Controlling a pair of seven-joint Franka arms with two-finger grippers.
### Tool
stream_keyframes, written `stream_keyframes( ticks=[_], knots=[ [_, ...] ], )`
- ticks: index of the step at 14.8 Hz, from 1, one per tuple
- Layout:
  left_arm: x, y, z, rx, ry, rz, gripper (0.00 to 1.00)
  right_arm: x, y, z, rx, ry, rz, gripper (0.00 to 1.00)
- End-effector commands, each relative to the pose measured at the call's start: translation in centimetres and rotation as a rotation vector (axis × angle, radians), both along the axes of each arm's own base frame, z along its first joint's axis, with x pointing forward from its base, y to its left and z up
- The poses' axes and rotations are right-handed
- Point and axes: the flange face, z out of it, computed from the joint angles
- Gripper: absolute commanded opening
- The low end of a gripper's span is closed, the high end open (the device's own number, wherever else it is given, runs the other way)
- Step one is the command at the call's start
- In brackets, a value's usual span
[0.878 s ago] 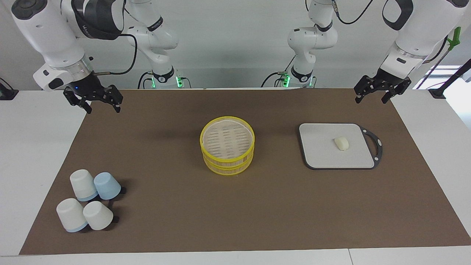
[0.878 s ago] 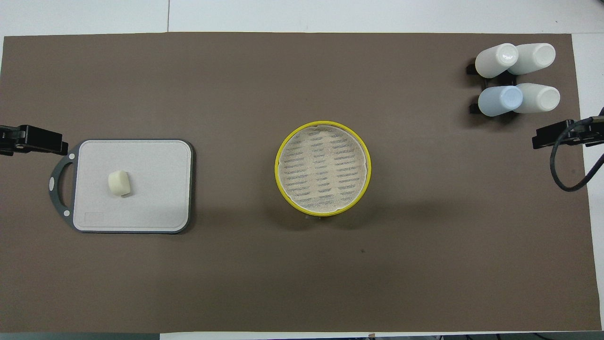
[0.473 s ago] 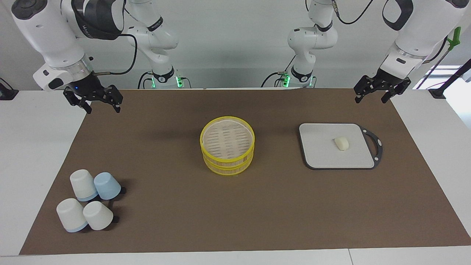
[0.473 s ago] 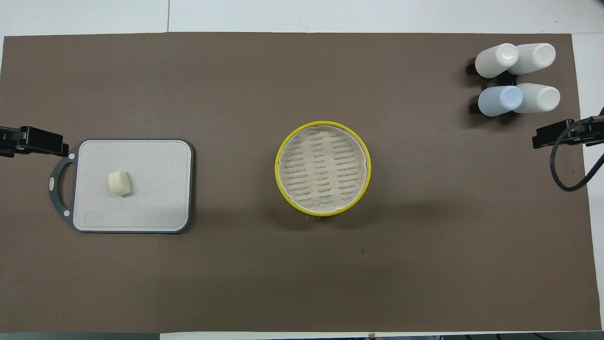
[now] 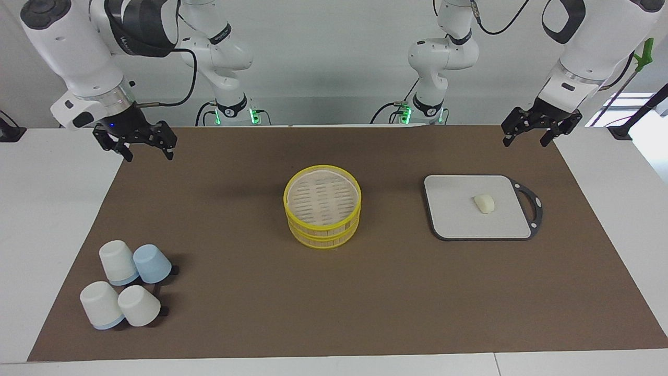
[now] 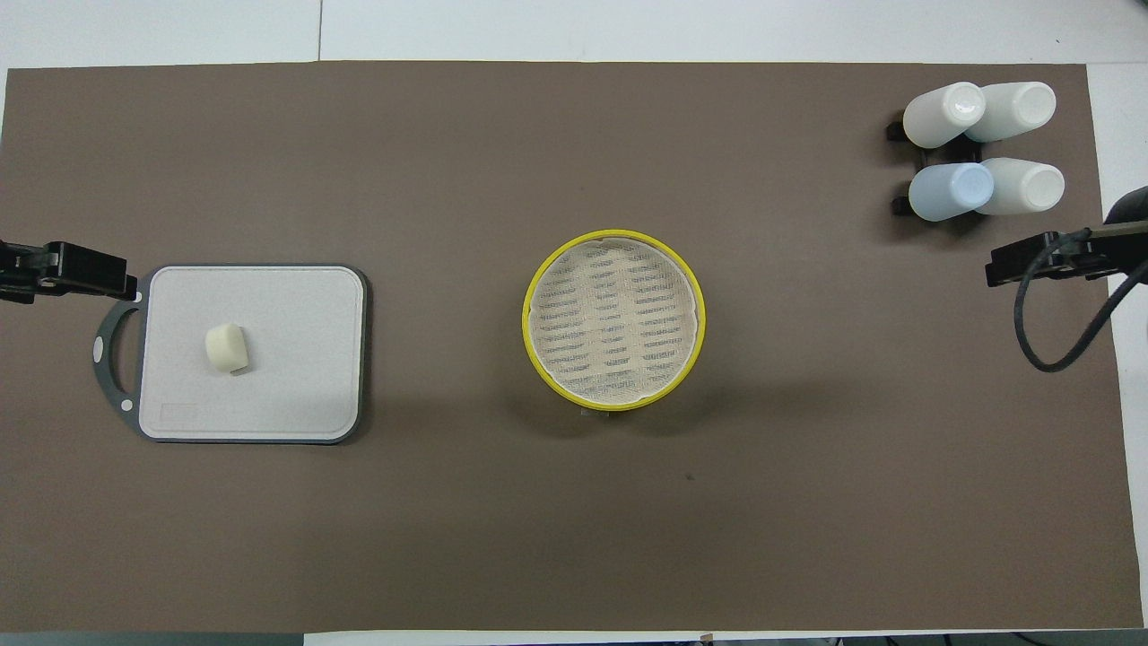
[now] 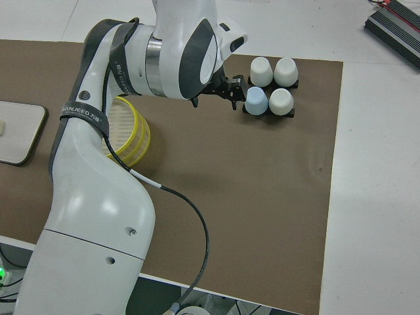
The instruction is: Place bun in steamer
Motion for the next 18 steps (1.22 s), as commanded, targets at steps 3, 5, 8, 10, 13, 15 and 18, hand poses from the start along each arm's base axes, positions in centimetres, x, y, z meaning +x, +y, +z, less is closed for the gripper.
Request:
stream_keyframes(
  ticks=[3, 5, 8, 10, 13, 15, 18],
  knots=[
    [-2.3, -0.1, -5.4, -0.003, 0.007, 0.02, 1.0, 1.1, 9.3, -2.9, 0.016, -0.02, -0.061, 1.0],
    [-2.4, 0.7, -8.6, -0.001, 0.014, 0.027, 1.0, 1.2, 13.5, -4.0, 0.02, -0.03, -0.086, 1.0],
    [-1.5, 1.0, -13.8, 0.0, 0.014, 0.029, 1.0, 1.5, 20.6, -4.8, 0.025, -0.044, -0.142, 1.0],
    [-0.4, 1.6, -16.3, 0.002, -0.009, 0.042, 1.0, 2.0, 23.6, -6.1, 0.027, -0.033, -0.166, 1.0],
    [0.7, 3.2, -19.4, 0.032, -0.016, 0.052, 1.0, 2.6, 30.4, -7.1, 0.019, -0.028, -0.228, 1.0],
    [0.3, 4.0, -21.7, 0.031, -0.009, 0.078, 1.0, 2.5, 33.3, -8.2, 0.01, -0.014, -0.268, 1.0],
    [-1.5, 4.8, -25.0, 0.03, -0.021, 0.096, 1.0, 2.9, 37.6, -10.4, 0.012, -0.01, -0.246, 1.0]
  ],
)
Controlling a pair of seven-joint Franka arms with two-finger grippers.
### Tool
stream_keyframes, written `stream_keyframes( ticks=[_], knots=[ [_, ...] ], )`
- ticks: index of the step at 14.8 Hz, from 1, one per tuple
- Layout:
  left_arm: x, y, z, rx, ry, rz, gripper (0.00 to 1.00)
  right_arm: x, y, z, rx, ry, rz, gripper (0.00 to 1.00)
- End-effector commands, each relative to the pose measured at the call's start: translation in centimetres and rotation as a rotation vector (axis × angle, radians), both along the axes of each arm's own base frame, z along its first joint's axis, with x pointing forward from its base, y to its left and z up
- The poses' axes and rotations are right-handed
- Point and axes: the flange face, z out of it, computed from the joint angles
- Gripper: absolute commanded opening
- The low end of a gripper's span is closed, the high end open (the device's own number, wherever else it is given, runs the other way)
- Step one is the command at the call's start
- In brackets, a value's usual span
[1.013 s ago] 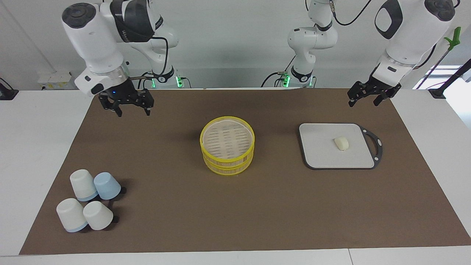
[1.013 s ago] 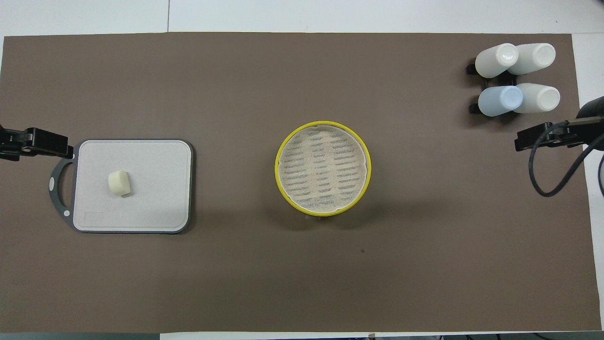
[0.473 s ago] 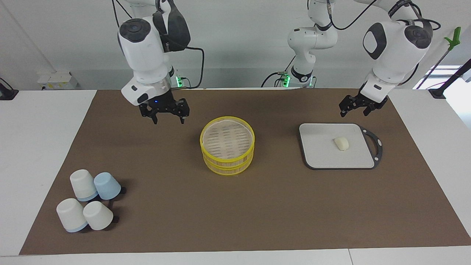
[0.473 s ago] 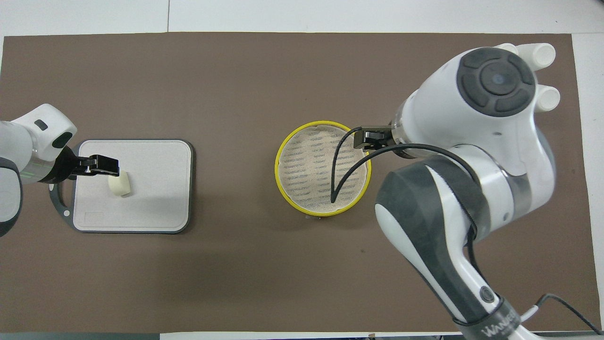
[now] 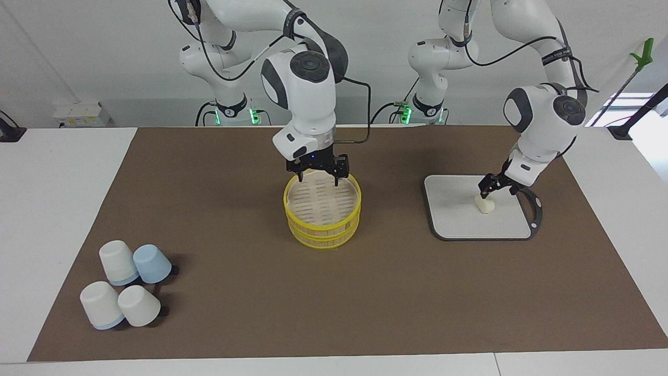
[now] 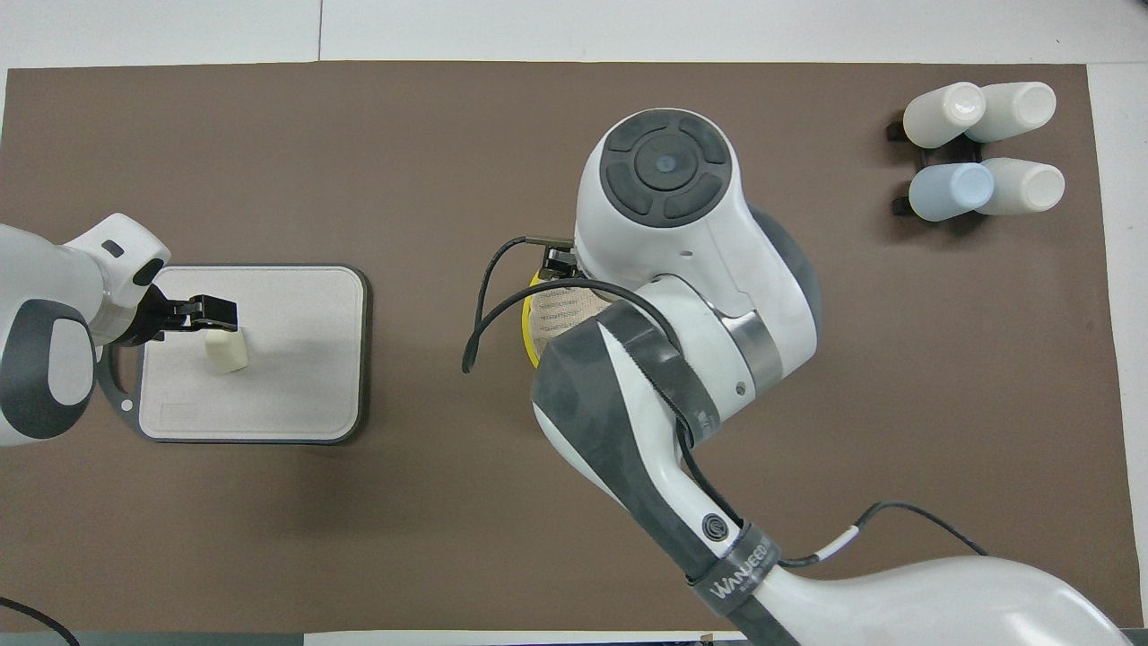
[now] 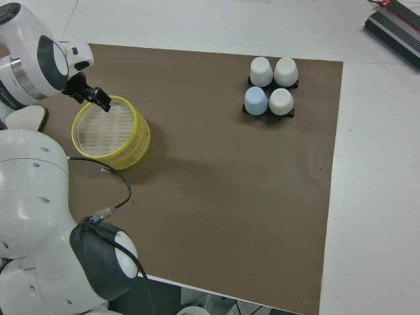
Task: Place bun in steamer
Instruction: 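Reach the steamer lid with the right gripper while the left gripper reaches the bun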
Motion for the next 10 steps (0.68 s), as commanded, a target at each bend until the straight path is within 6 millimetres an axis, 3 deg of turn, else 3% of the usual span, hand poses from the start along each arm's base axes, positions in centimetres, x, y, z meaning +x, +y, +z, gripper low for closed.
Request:
stream_keyframes(
  ticks=[1, 6, 8, 10],
  knots=[
    [-1.6, 0.9, -1.8, 0.016, -0.019, 0.019, 1.0, 1.0, 3.9, -2.6, -0.011, 0.015, 0.014, 1.0],
    [-2.2, 0.9, -2.9, 0.016, -0.01, 0.037, 1.0, 0.3, 7.2, -5.6, -0.003, 0.004, 0.044, 0.99],
    [-2.2, 0.9, -3.4, 0.016, -0.024, 0.04, 1.0, -0.3, 8.5, -5.8, 0.012, -0.026, 0.056, 0.97],
    [-2.1, 0.8, -4.1, 0.017, -0.025, 0.068, 1.0, 0.0, 8.3, -6.0, 0.023, -0.034, 0.05, 0.95]
  ],
)
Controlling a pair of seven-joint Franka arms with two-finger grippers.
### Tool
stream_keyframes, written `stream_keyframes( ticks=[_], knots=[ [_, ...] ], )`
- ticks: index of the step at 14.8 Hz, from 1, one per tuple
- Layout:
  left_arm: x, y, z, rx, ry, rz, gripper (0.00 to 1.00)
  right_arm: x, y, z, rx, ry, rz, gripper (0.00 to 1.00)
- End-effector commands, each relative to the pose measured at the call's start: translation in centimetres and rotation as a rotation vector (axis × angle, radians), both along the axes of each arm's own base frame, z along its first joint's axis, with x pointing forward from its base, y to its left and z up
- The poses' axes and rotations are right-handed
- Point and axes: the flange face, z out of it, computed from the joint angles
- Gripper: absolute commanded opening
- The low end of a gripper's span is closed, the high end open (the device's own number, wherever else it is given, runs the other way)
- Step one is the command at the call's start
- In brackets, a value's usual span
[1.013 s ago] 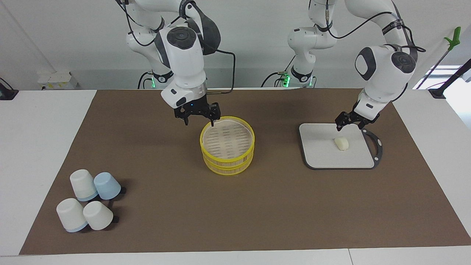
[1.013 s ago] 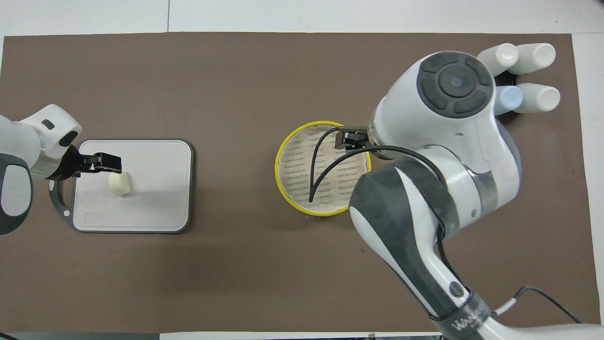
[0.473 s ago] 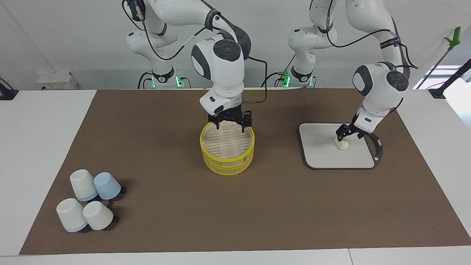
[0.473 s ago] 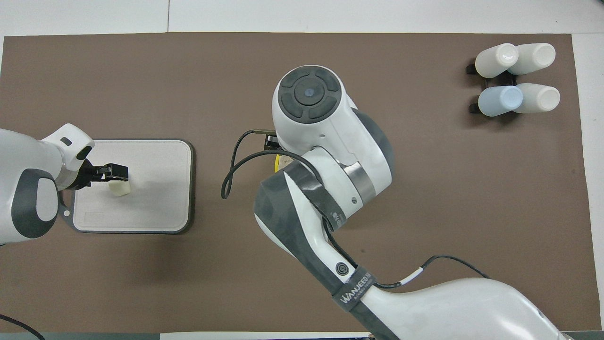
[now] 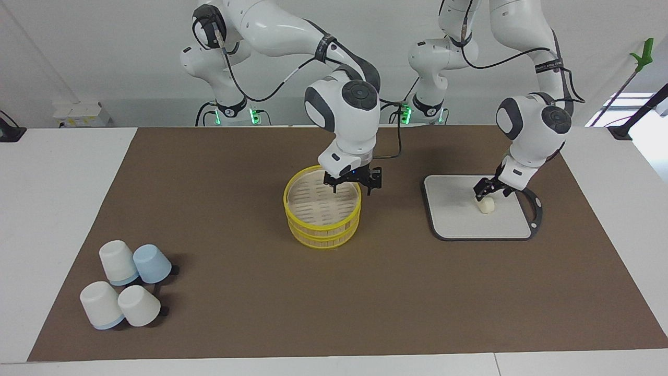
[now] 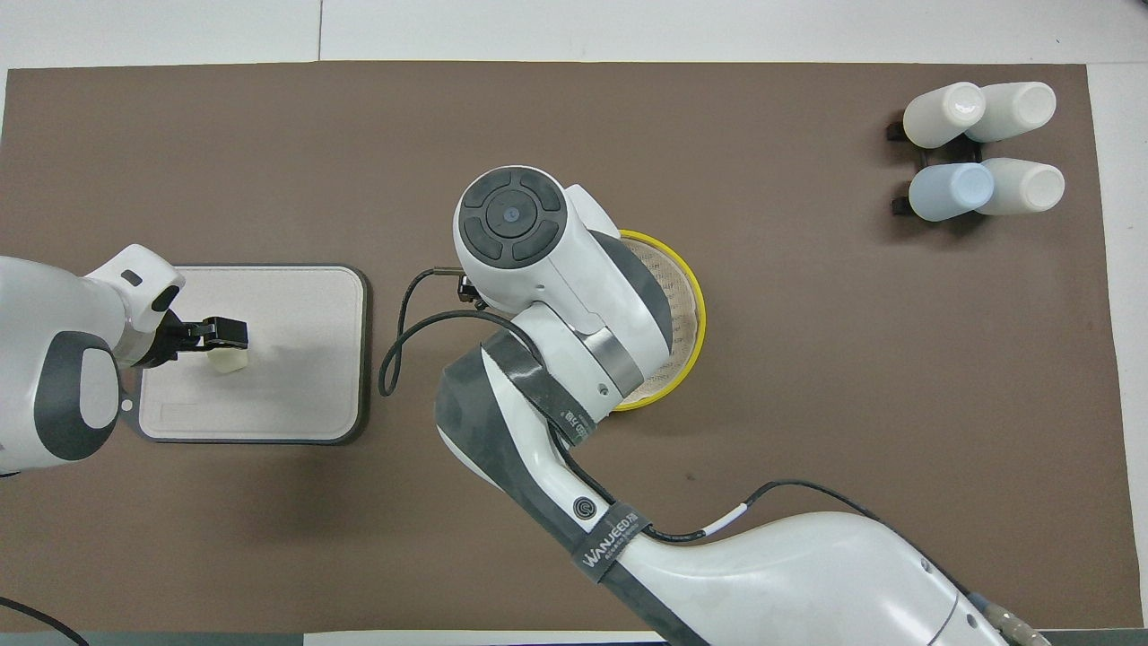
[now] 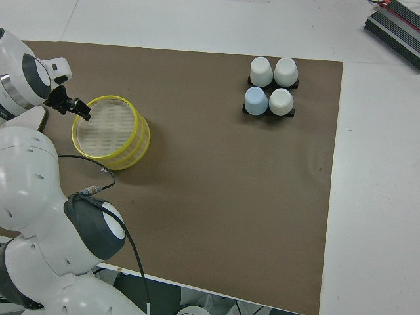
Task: Place bun in steamer
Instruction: 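Reach the steamer lid with the right gripper while the left gripper reaches the bun, then grasp the white bun with the left gripper while the right gripper grips the lid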
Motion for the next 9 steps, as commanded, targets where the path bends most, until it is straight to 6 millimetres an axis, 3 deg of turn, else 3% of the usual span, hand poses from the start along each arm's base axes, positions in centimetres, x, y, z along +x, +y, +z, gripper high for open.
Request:
stream_keyframes(
  ticks=[1, 6, 7, 8, 9],
  knots=[
    [-0.3, -0.1, -1.2, 0.015, -0.011, 0.042, 1.0, 0.4, 0.2, -0.7, 0.009, -0.022, -0.022, 0.95],
    [-0.1, -0.7, -2.4, 0.016, -0.003, 0.066, 1.0, 0.0, 0.0, -2.5, 0.001, -0.009, -0.013, 0.96],
    [0.0, -0.6, -2.4, 0.016, -0.003, 0.064, 0.95, 0.0, 0.0, -2.5, 0.007, -0.008, -0.015, 0.96],
    [-0.1, -0.5, -2.5, 0.016, -0.002, 0.069, 0.94, 0.0, 0.0, -2.6, 0.006, -0.003, -0.017, 0.9],
    [0.0, -0.5, -2.4, 0.016, -0.003, 0.072, 0.93, -0.1, 0.1, -2.6, 0.004, -0.001, -0.016, 0.72]
  ],
)
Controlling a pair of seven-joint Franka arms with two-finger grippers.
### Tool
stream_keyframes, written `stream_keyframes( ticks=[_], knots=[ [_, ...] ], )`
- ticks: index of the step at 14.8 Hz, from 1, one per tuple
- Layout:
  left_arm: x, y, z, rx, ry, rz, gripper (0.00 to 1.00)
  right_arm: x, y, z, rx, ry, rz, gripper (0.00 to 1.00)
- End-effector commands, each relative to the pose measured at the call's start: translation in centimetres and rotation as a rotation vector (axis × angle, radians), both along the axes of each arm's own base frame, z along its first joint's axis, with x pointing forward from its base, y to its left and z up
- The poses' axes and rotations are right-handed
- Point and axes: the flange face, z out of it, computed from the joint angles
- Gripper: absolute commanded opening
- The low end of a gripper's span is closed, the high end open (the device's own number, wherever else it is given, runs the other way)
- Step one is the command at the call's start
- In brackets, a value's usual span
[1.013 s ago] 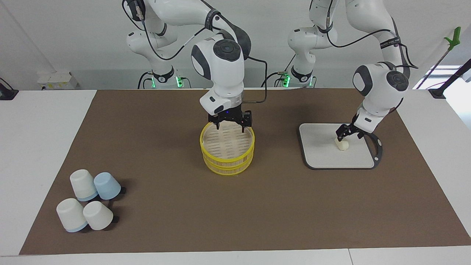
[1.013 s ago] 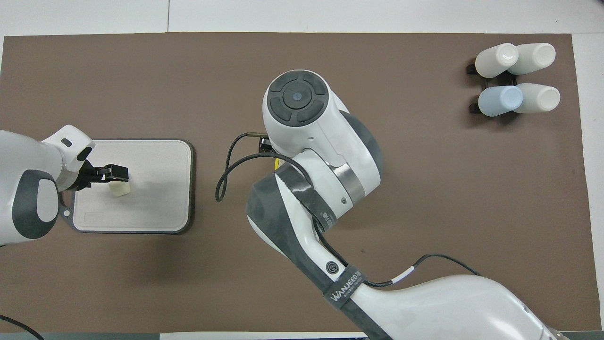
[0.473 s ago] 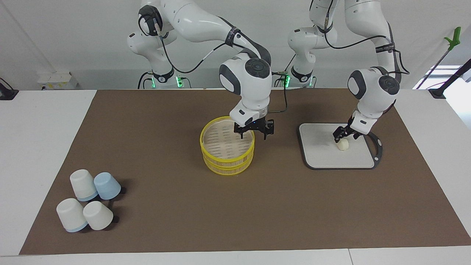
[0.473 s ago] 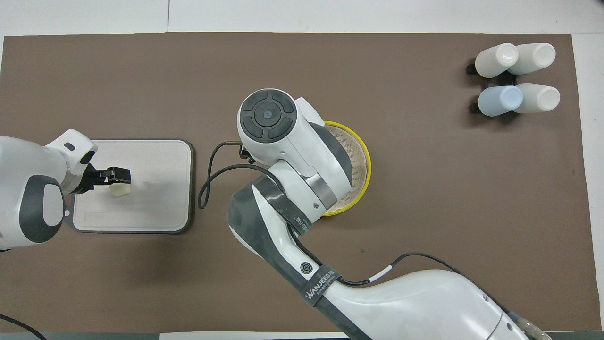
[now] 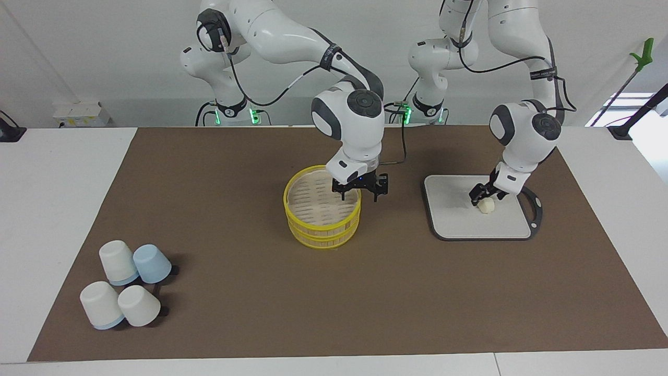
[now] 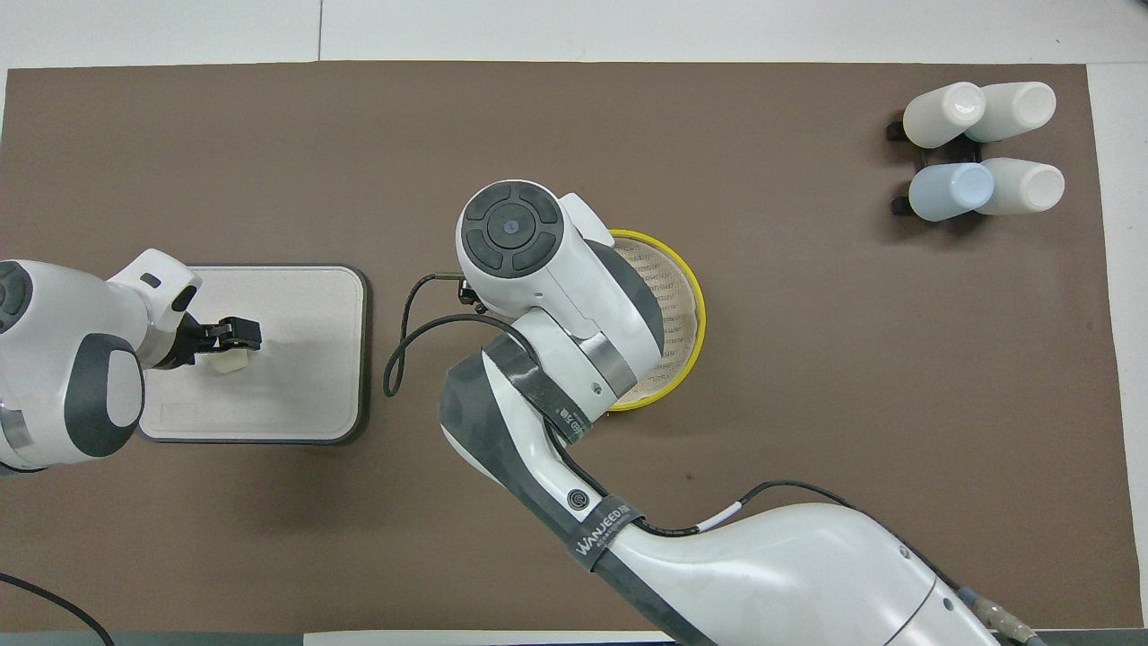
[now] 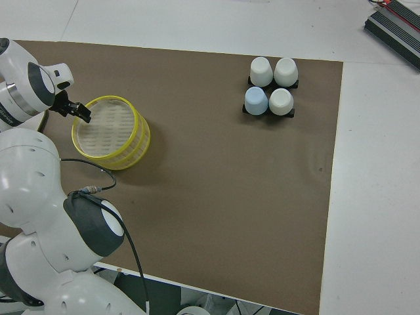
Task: Place bun in steamer
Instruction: 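Grasp the white bun with the left gripper while the right gripper grips the lid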
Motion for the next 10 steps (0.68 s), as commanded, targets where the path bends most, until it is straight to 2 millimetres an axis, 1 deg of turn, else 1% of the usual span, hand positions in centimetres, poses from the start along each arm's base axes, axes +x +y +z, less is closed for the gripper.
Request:
stream_keyframes(
  ticks=[1, 2, 3, 4, 5, 6, 7, 8, 10],
  knots=[
    [-0.1, -0.1, -0.1, 0.015, -0.014, 0.013, 0.91, -0.3, 0.1, -0.4, 0.004, -0.002, -0.012, 0.49],
    [-0.2, -0.1, -0.1, 0.015, -0.013, 0.011, 0.87, -0.4, 0.1, -0.5, 0.002, 0.001, -0.012, 0.31],
    [-0.2, -0.1, -0.1, 0.015, -0.011, 0.011, 0.83, -0.5, 0.1, -0.5, -0.001, 0.004, -0.011, 0.07],
    [-0.2, -0.2, -0.1, 0.015, -0.011, 0.009, 0.8, -0.6, 0.1, -0.6, -0.003, 0.004, -0.008, 0.0],
    [-0.2, -0.3, -0.1, 0.015, -0.011, 0.009, 0.77, -0.6, 0.0, -0.6, -0.01, -0.001, 0.005, 0.0],
    [-0.2, -0.3, -0.1, 0.015, -0.011, 0.008, 0.69, -0.7, 0.0, -0.9, -0.018, -0.003, 0.054, 0.0],
    [-0.2, -0.3, -0.1, 0.015, -0.01, 0.006, 0.65, -0.7, 0.0, -0.8, -0.017, -0.003, 0.076, 0.0],
    [-0.2, -0.3, -0.2, 0.015, -0.008, 0.008, 0.58, -0.8, 0.1, -0.3, -0.016, 0.0, 0.077, 0.0],
    [-0.2, -0.3, -0.2, 0.016, -0.007, 0.007, 0.49, -1.1, 0.0, 0.5, -0.041, 0.023, 0.079, 0.0]
  ],
)
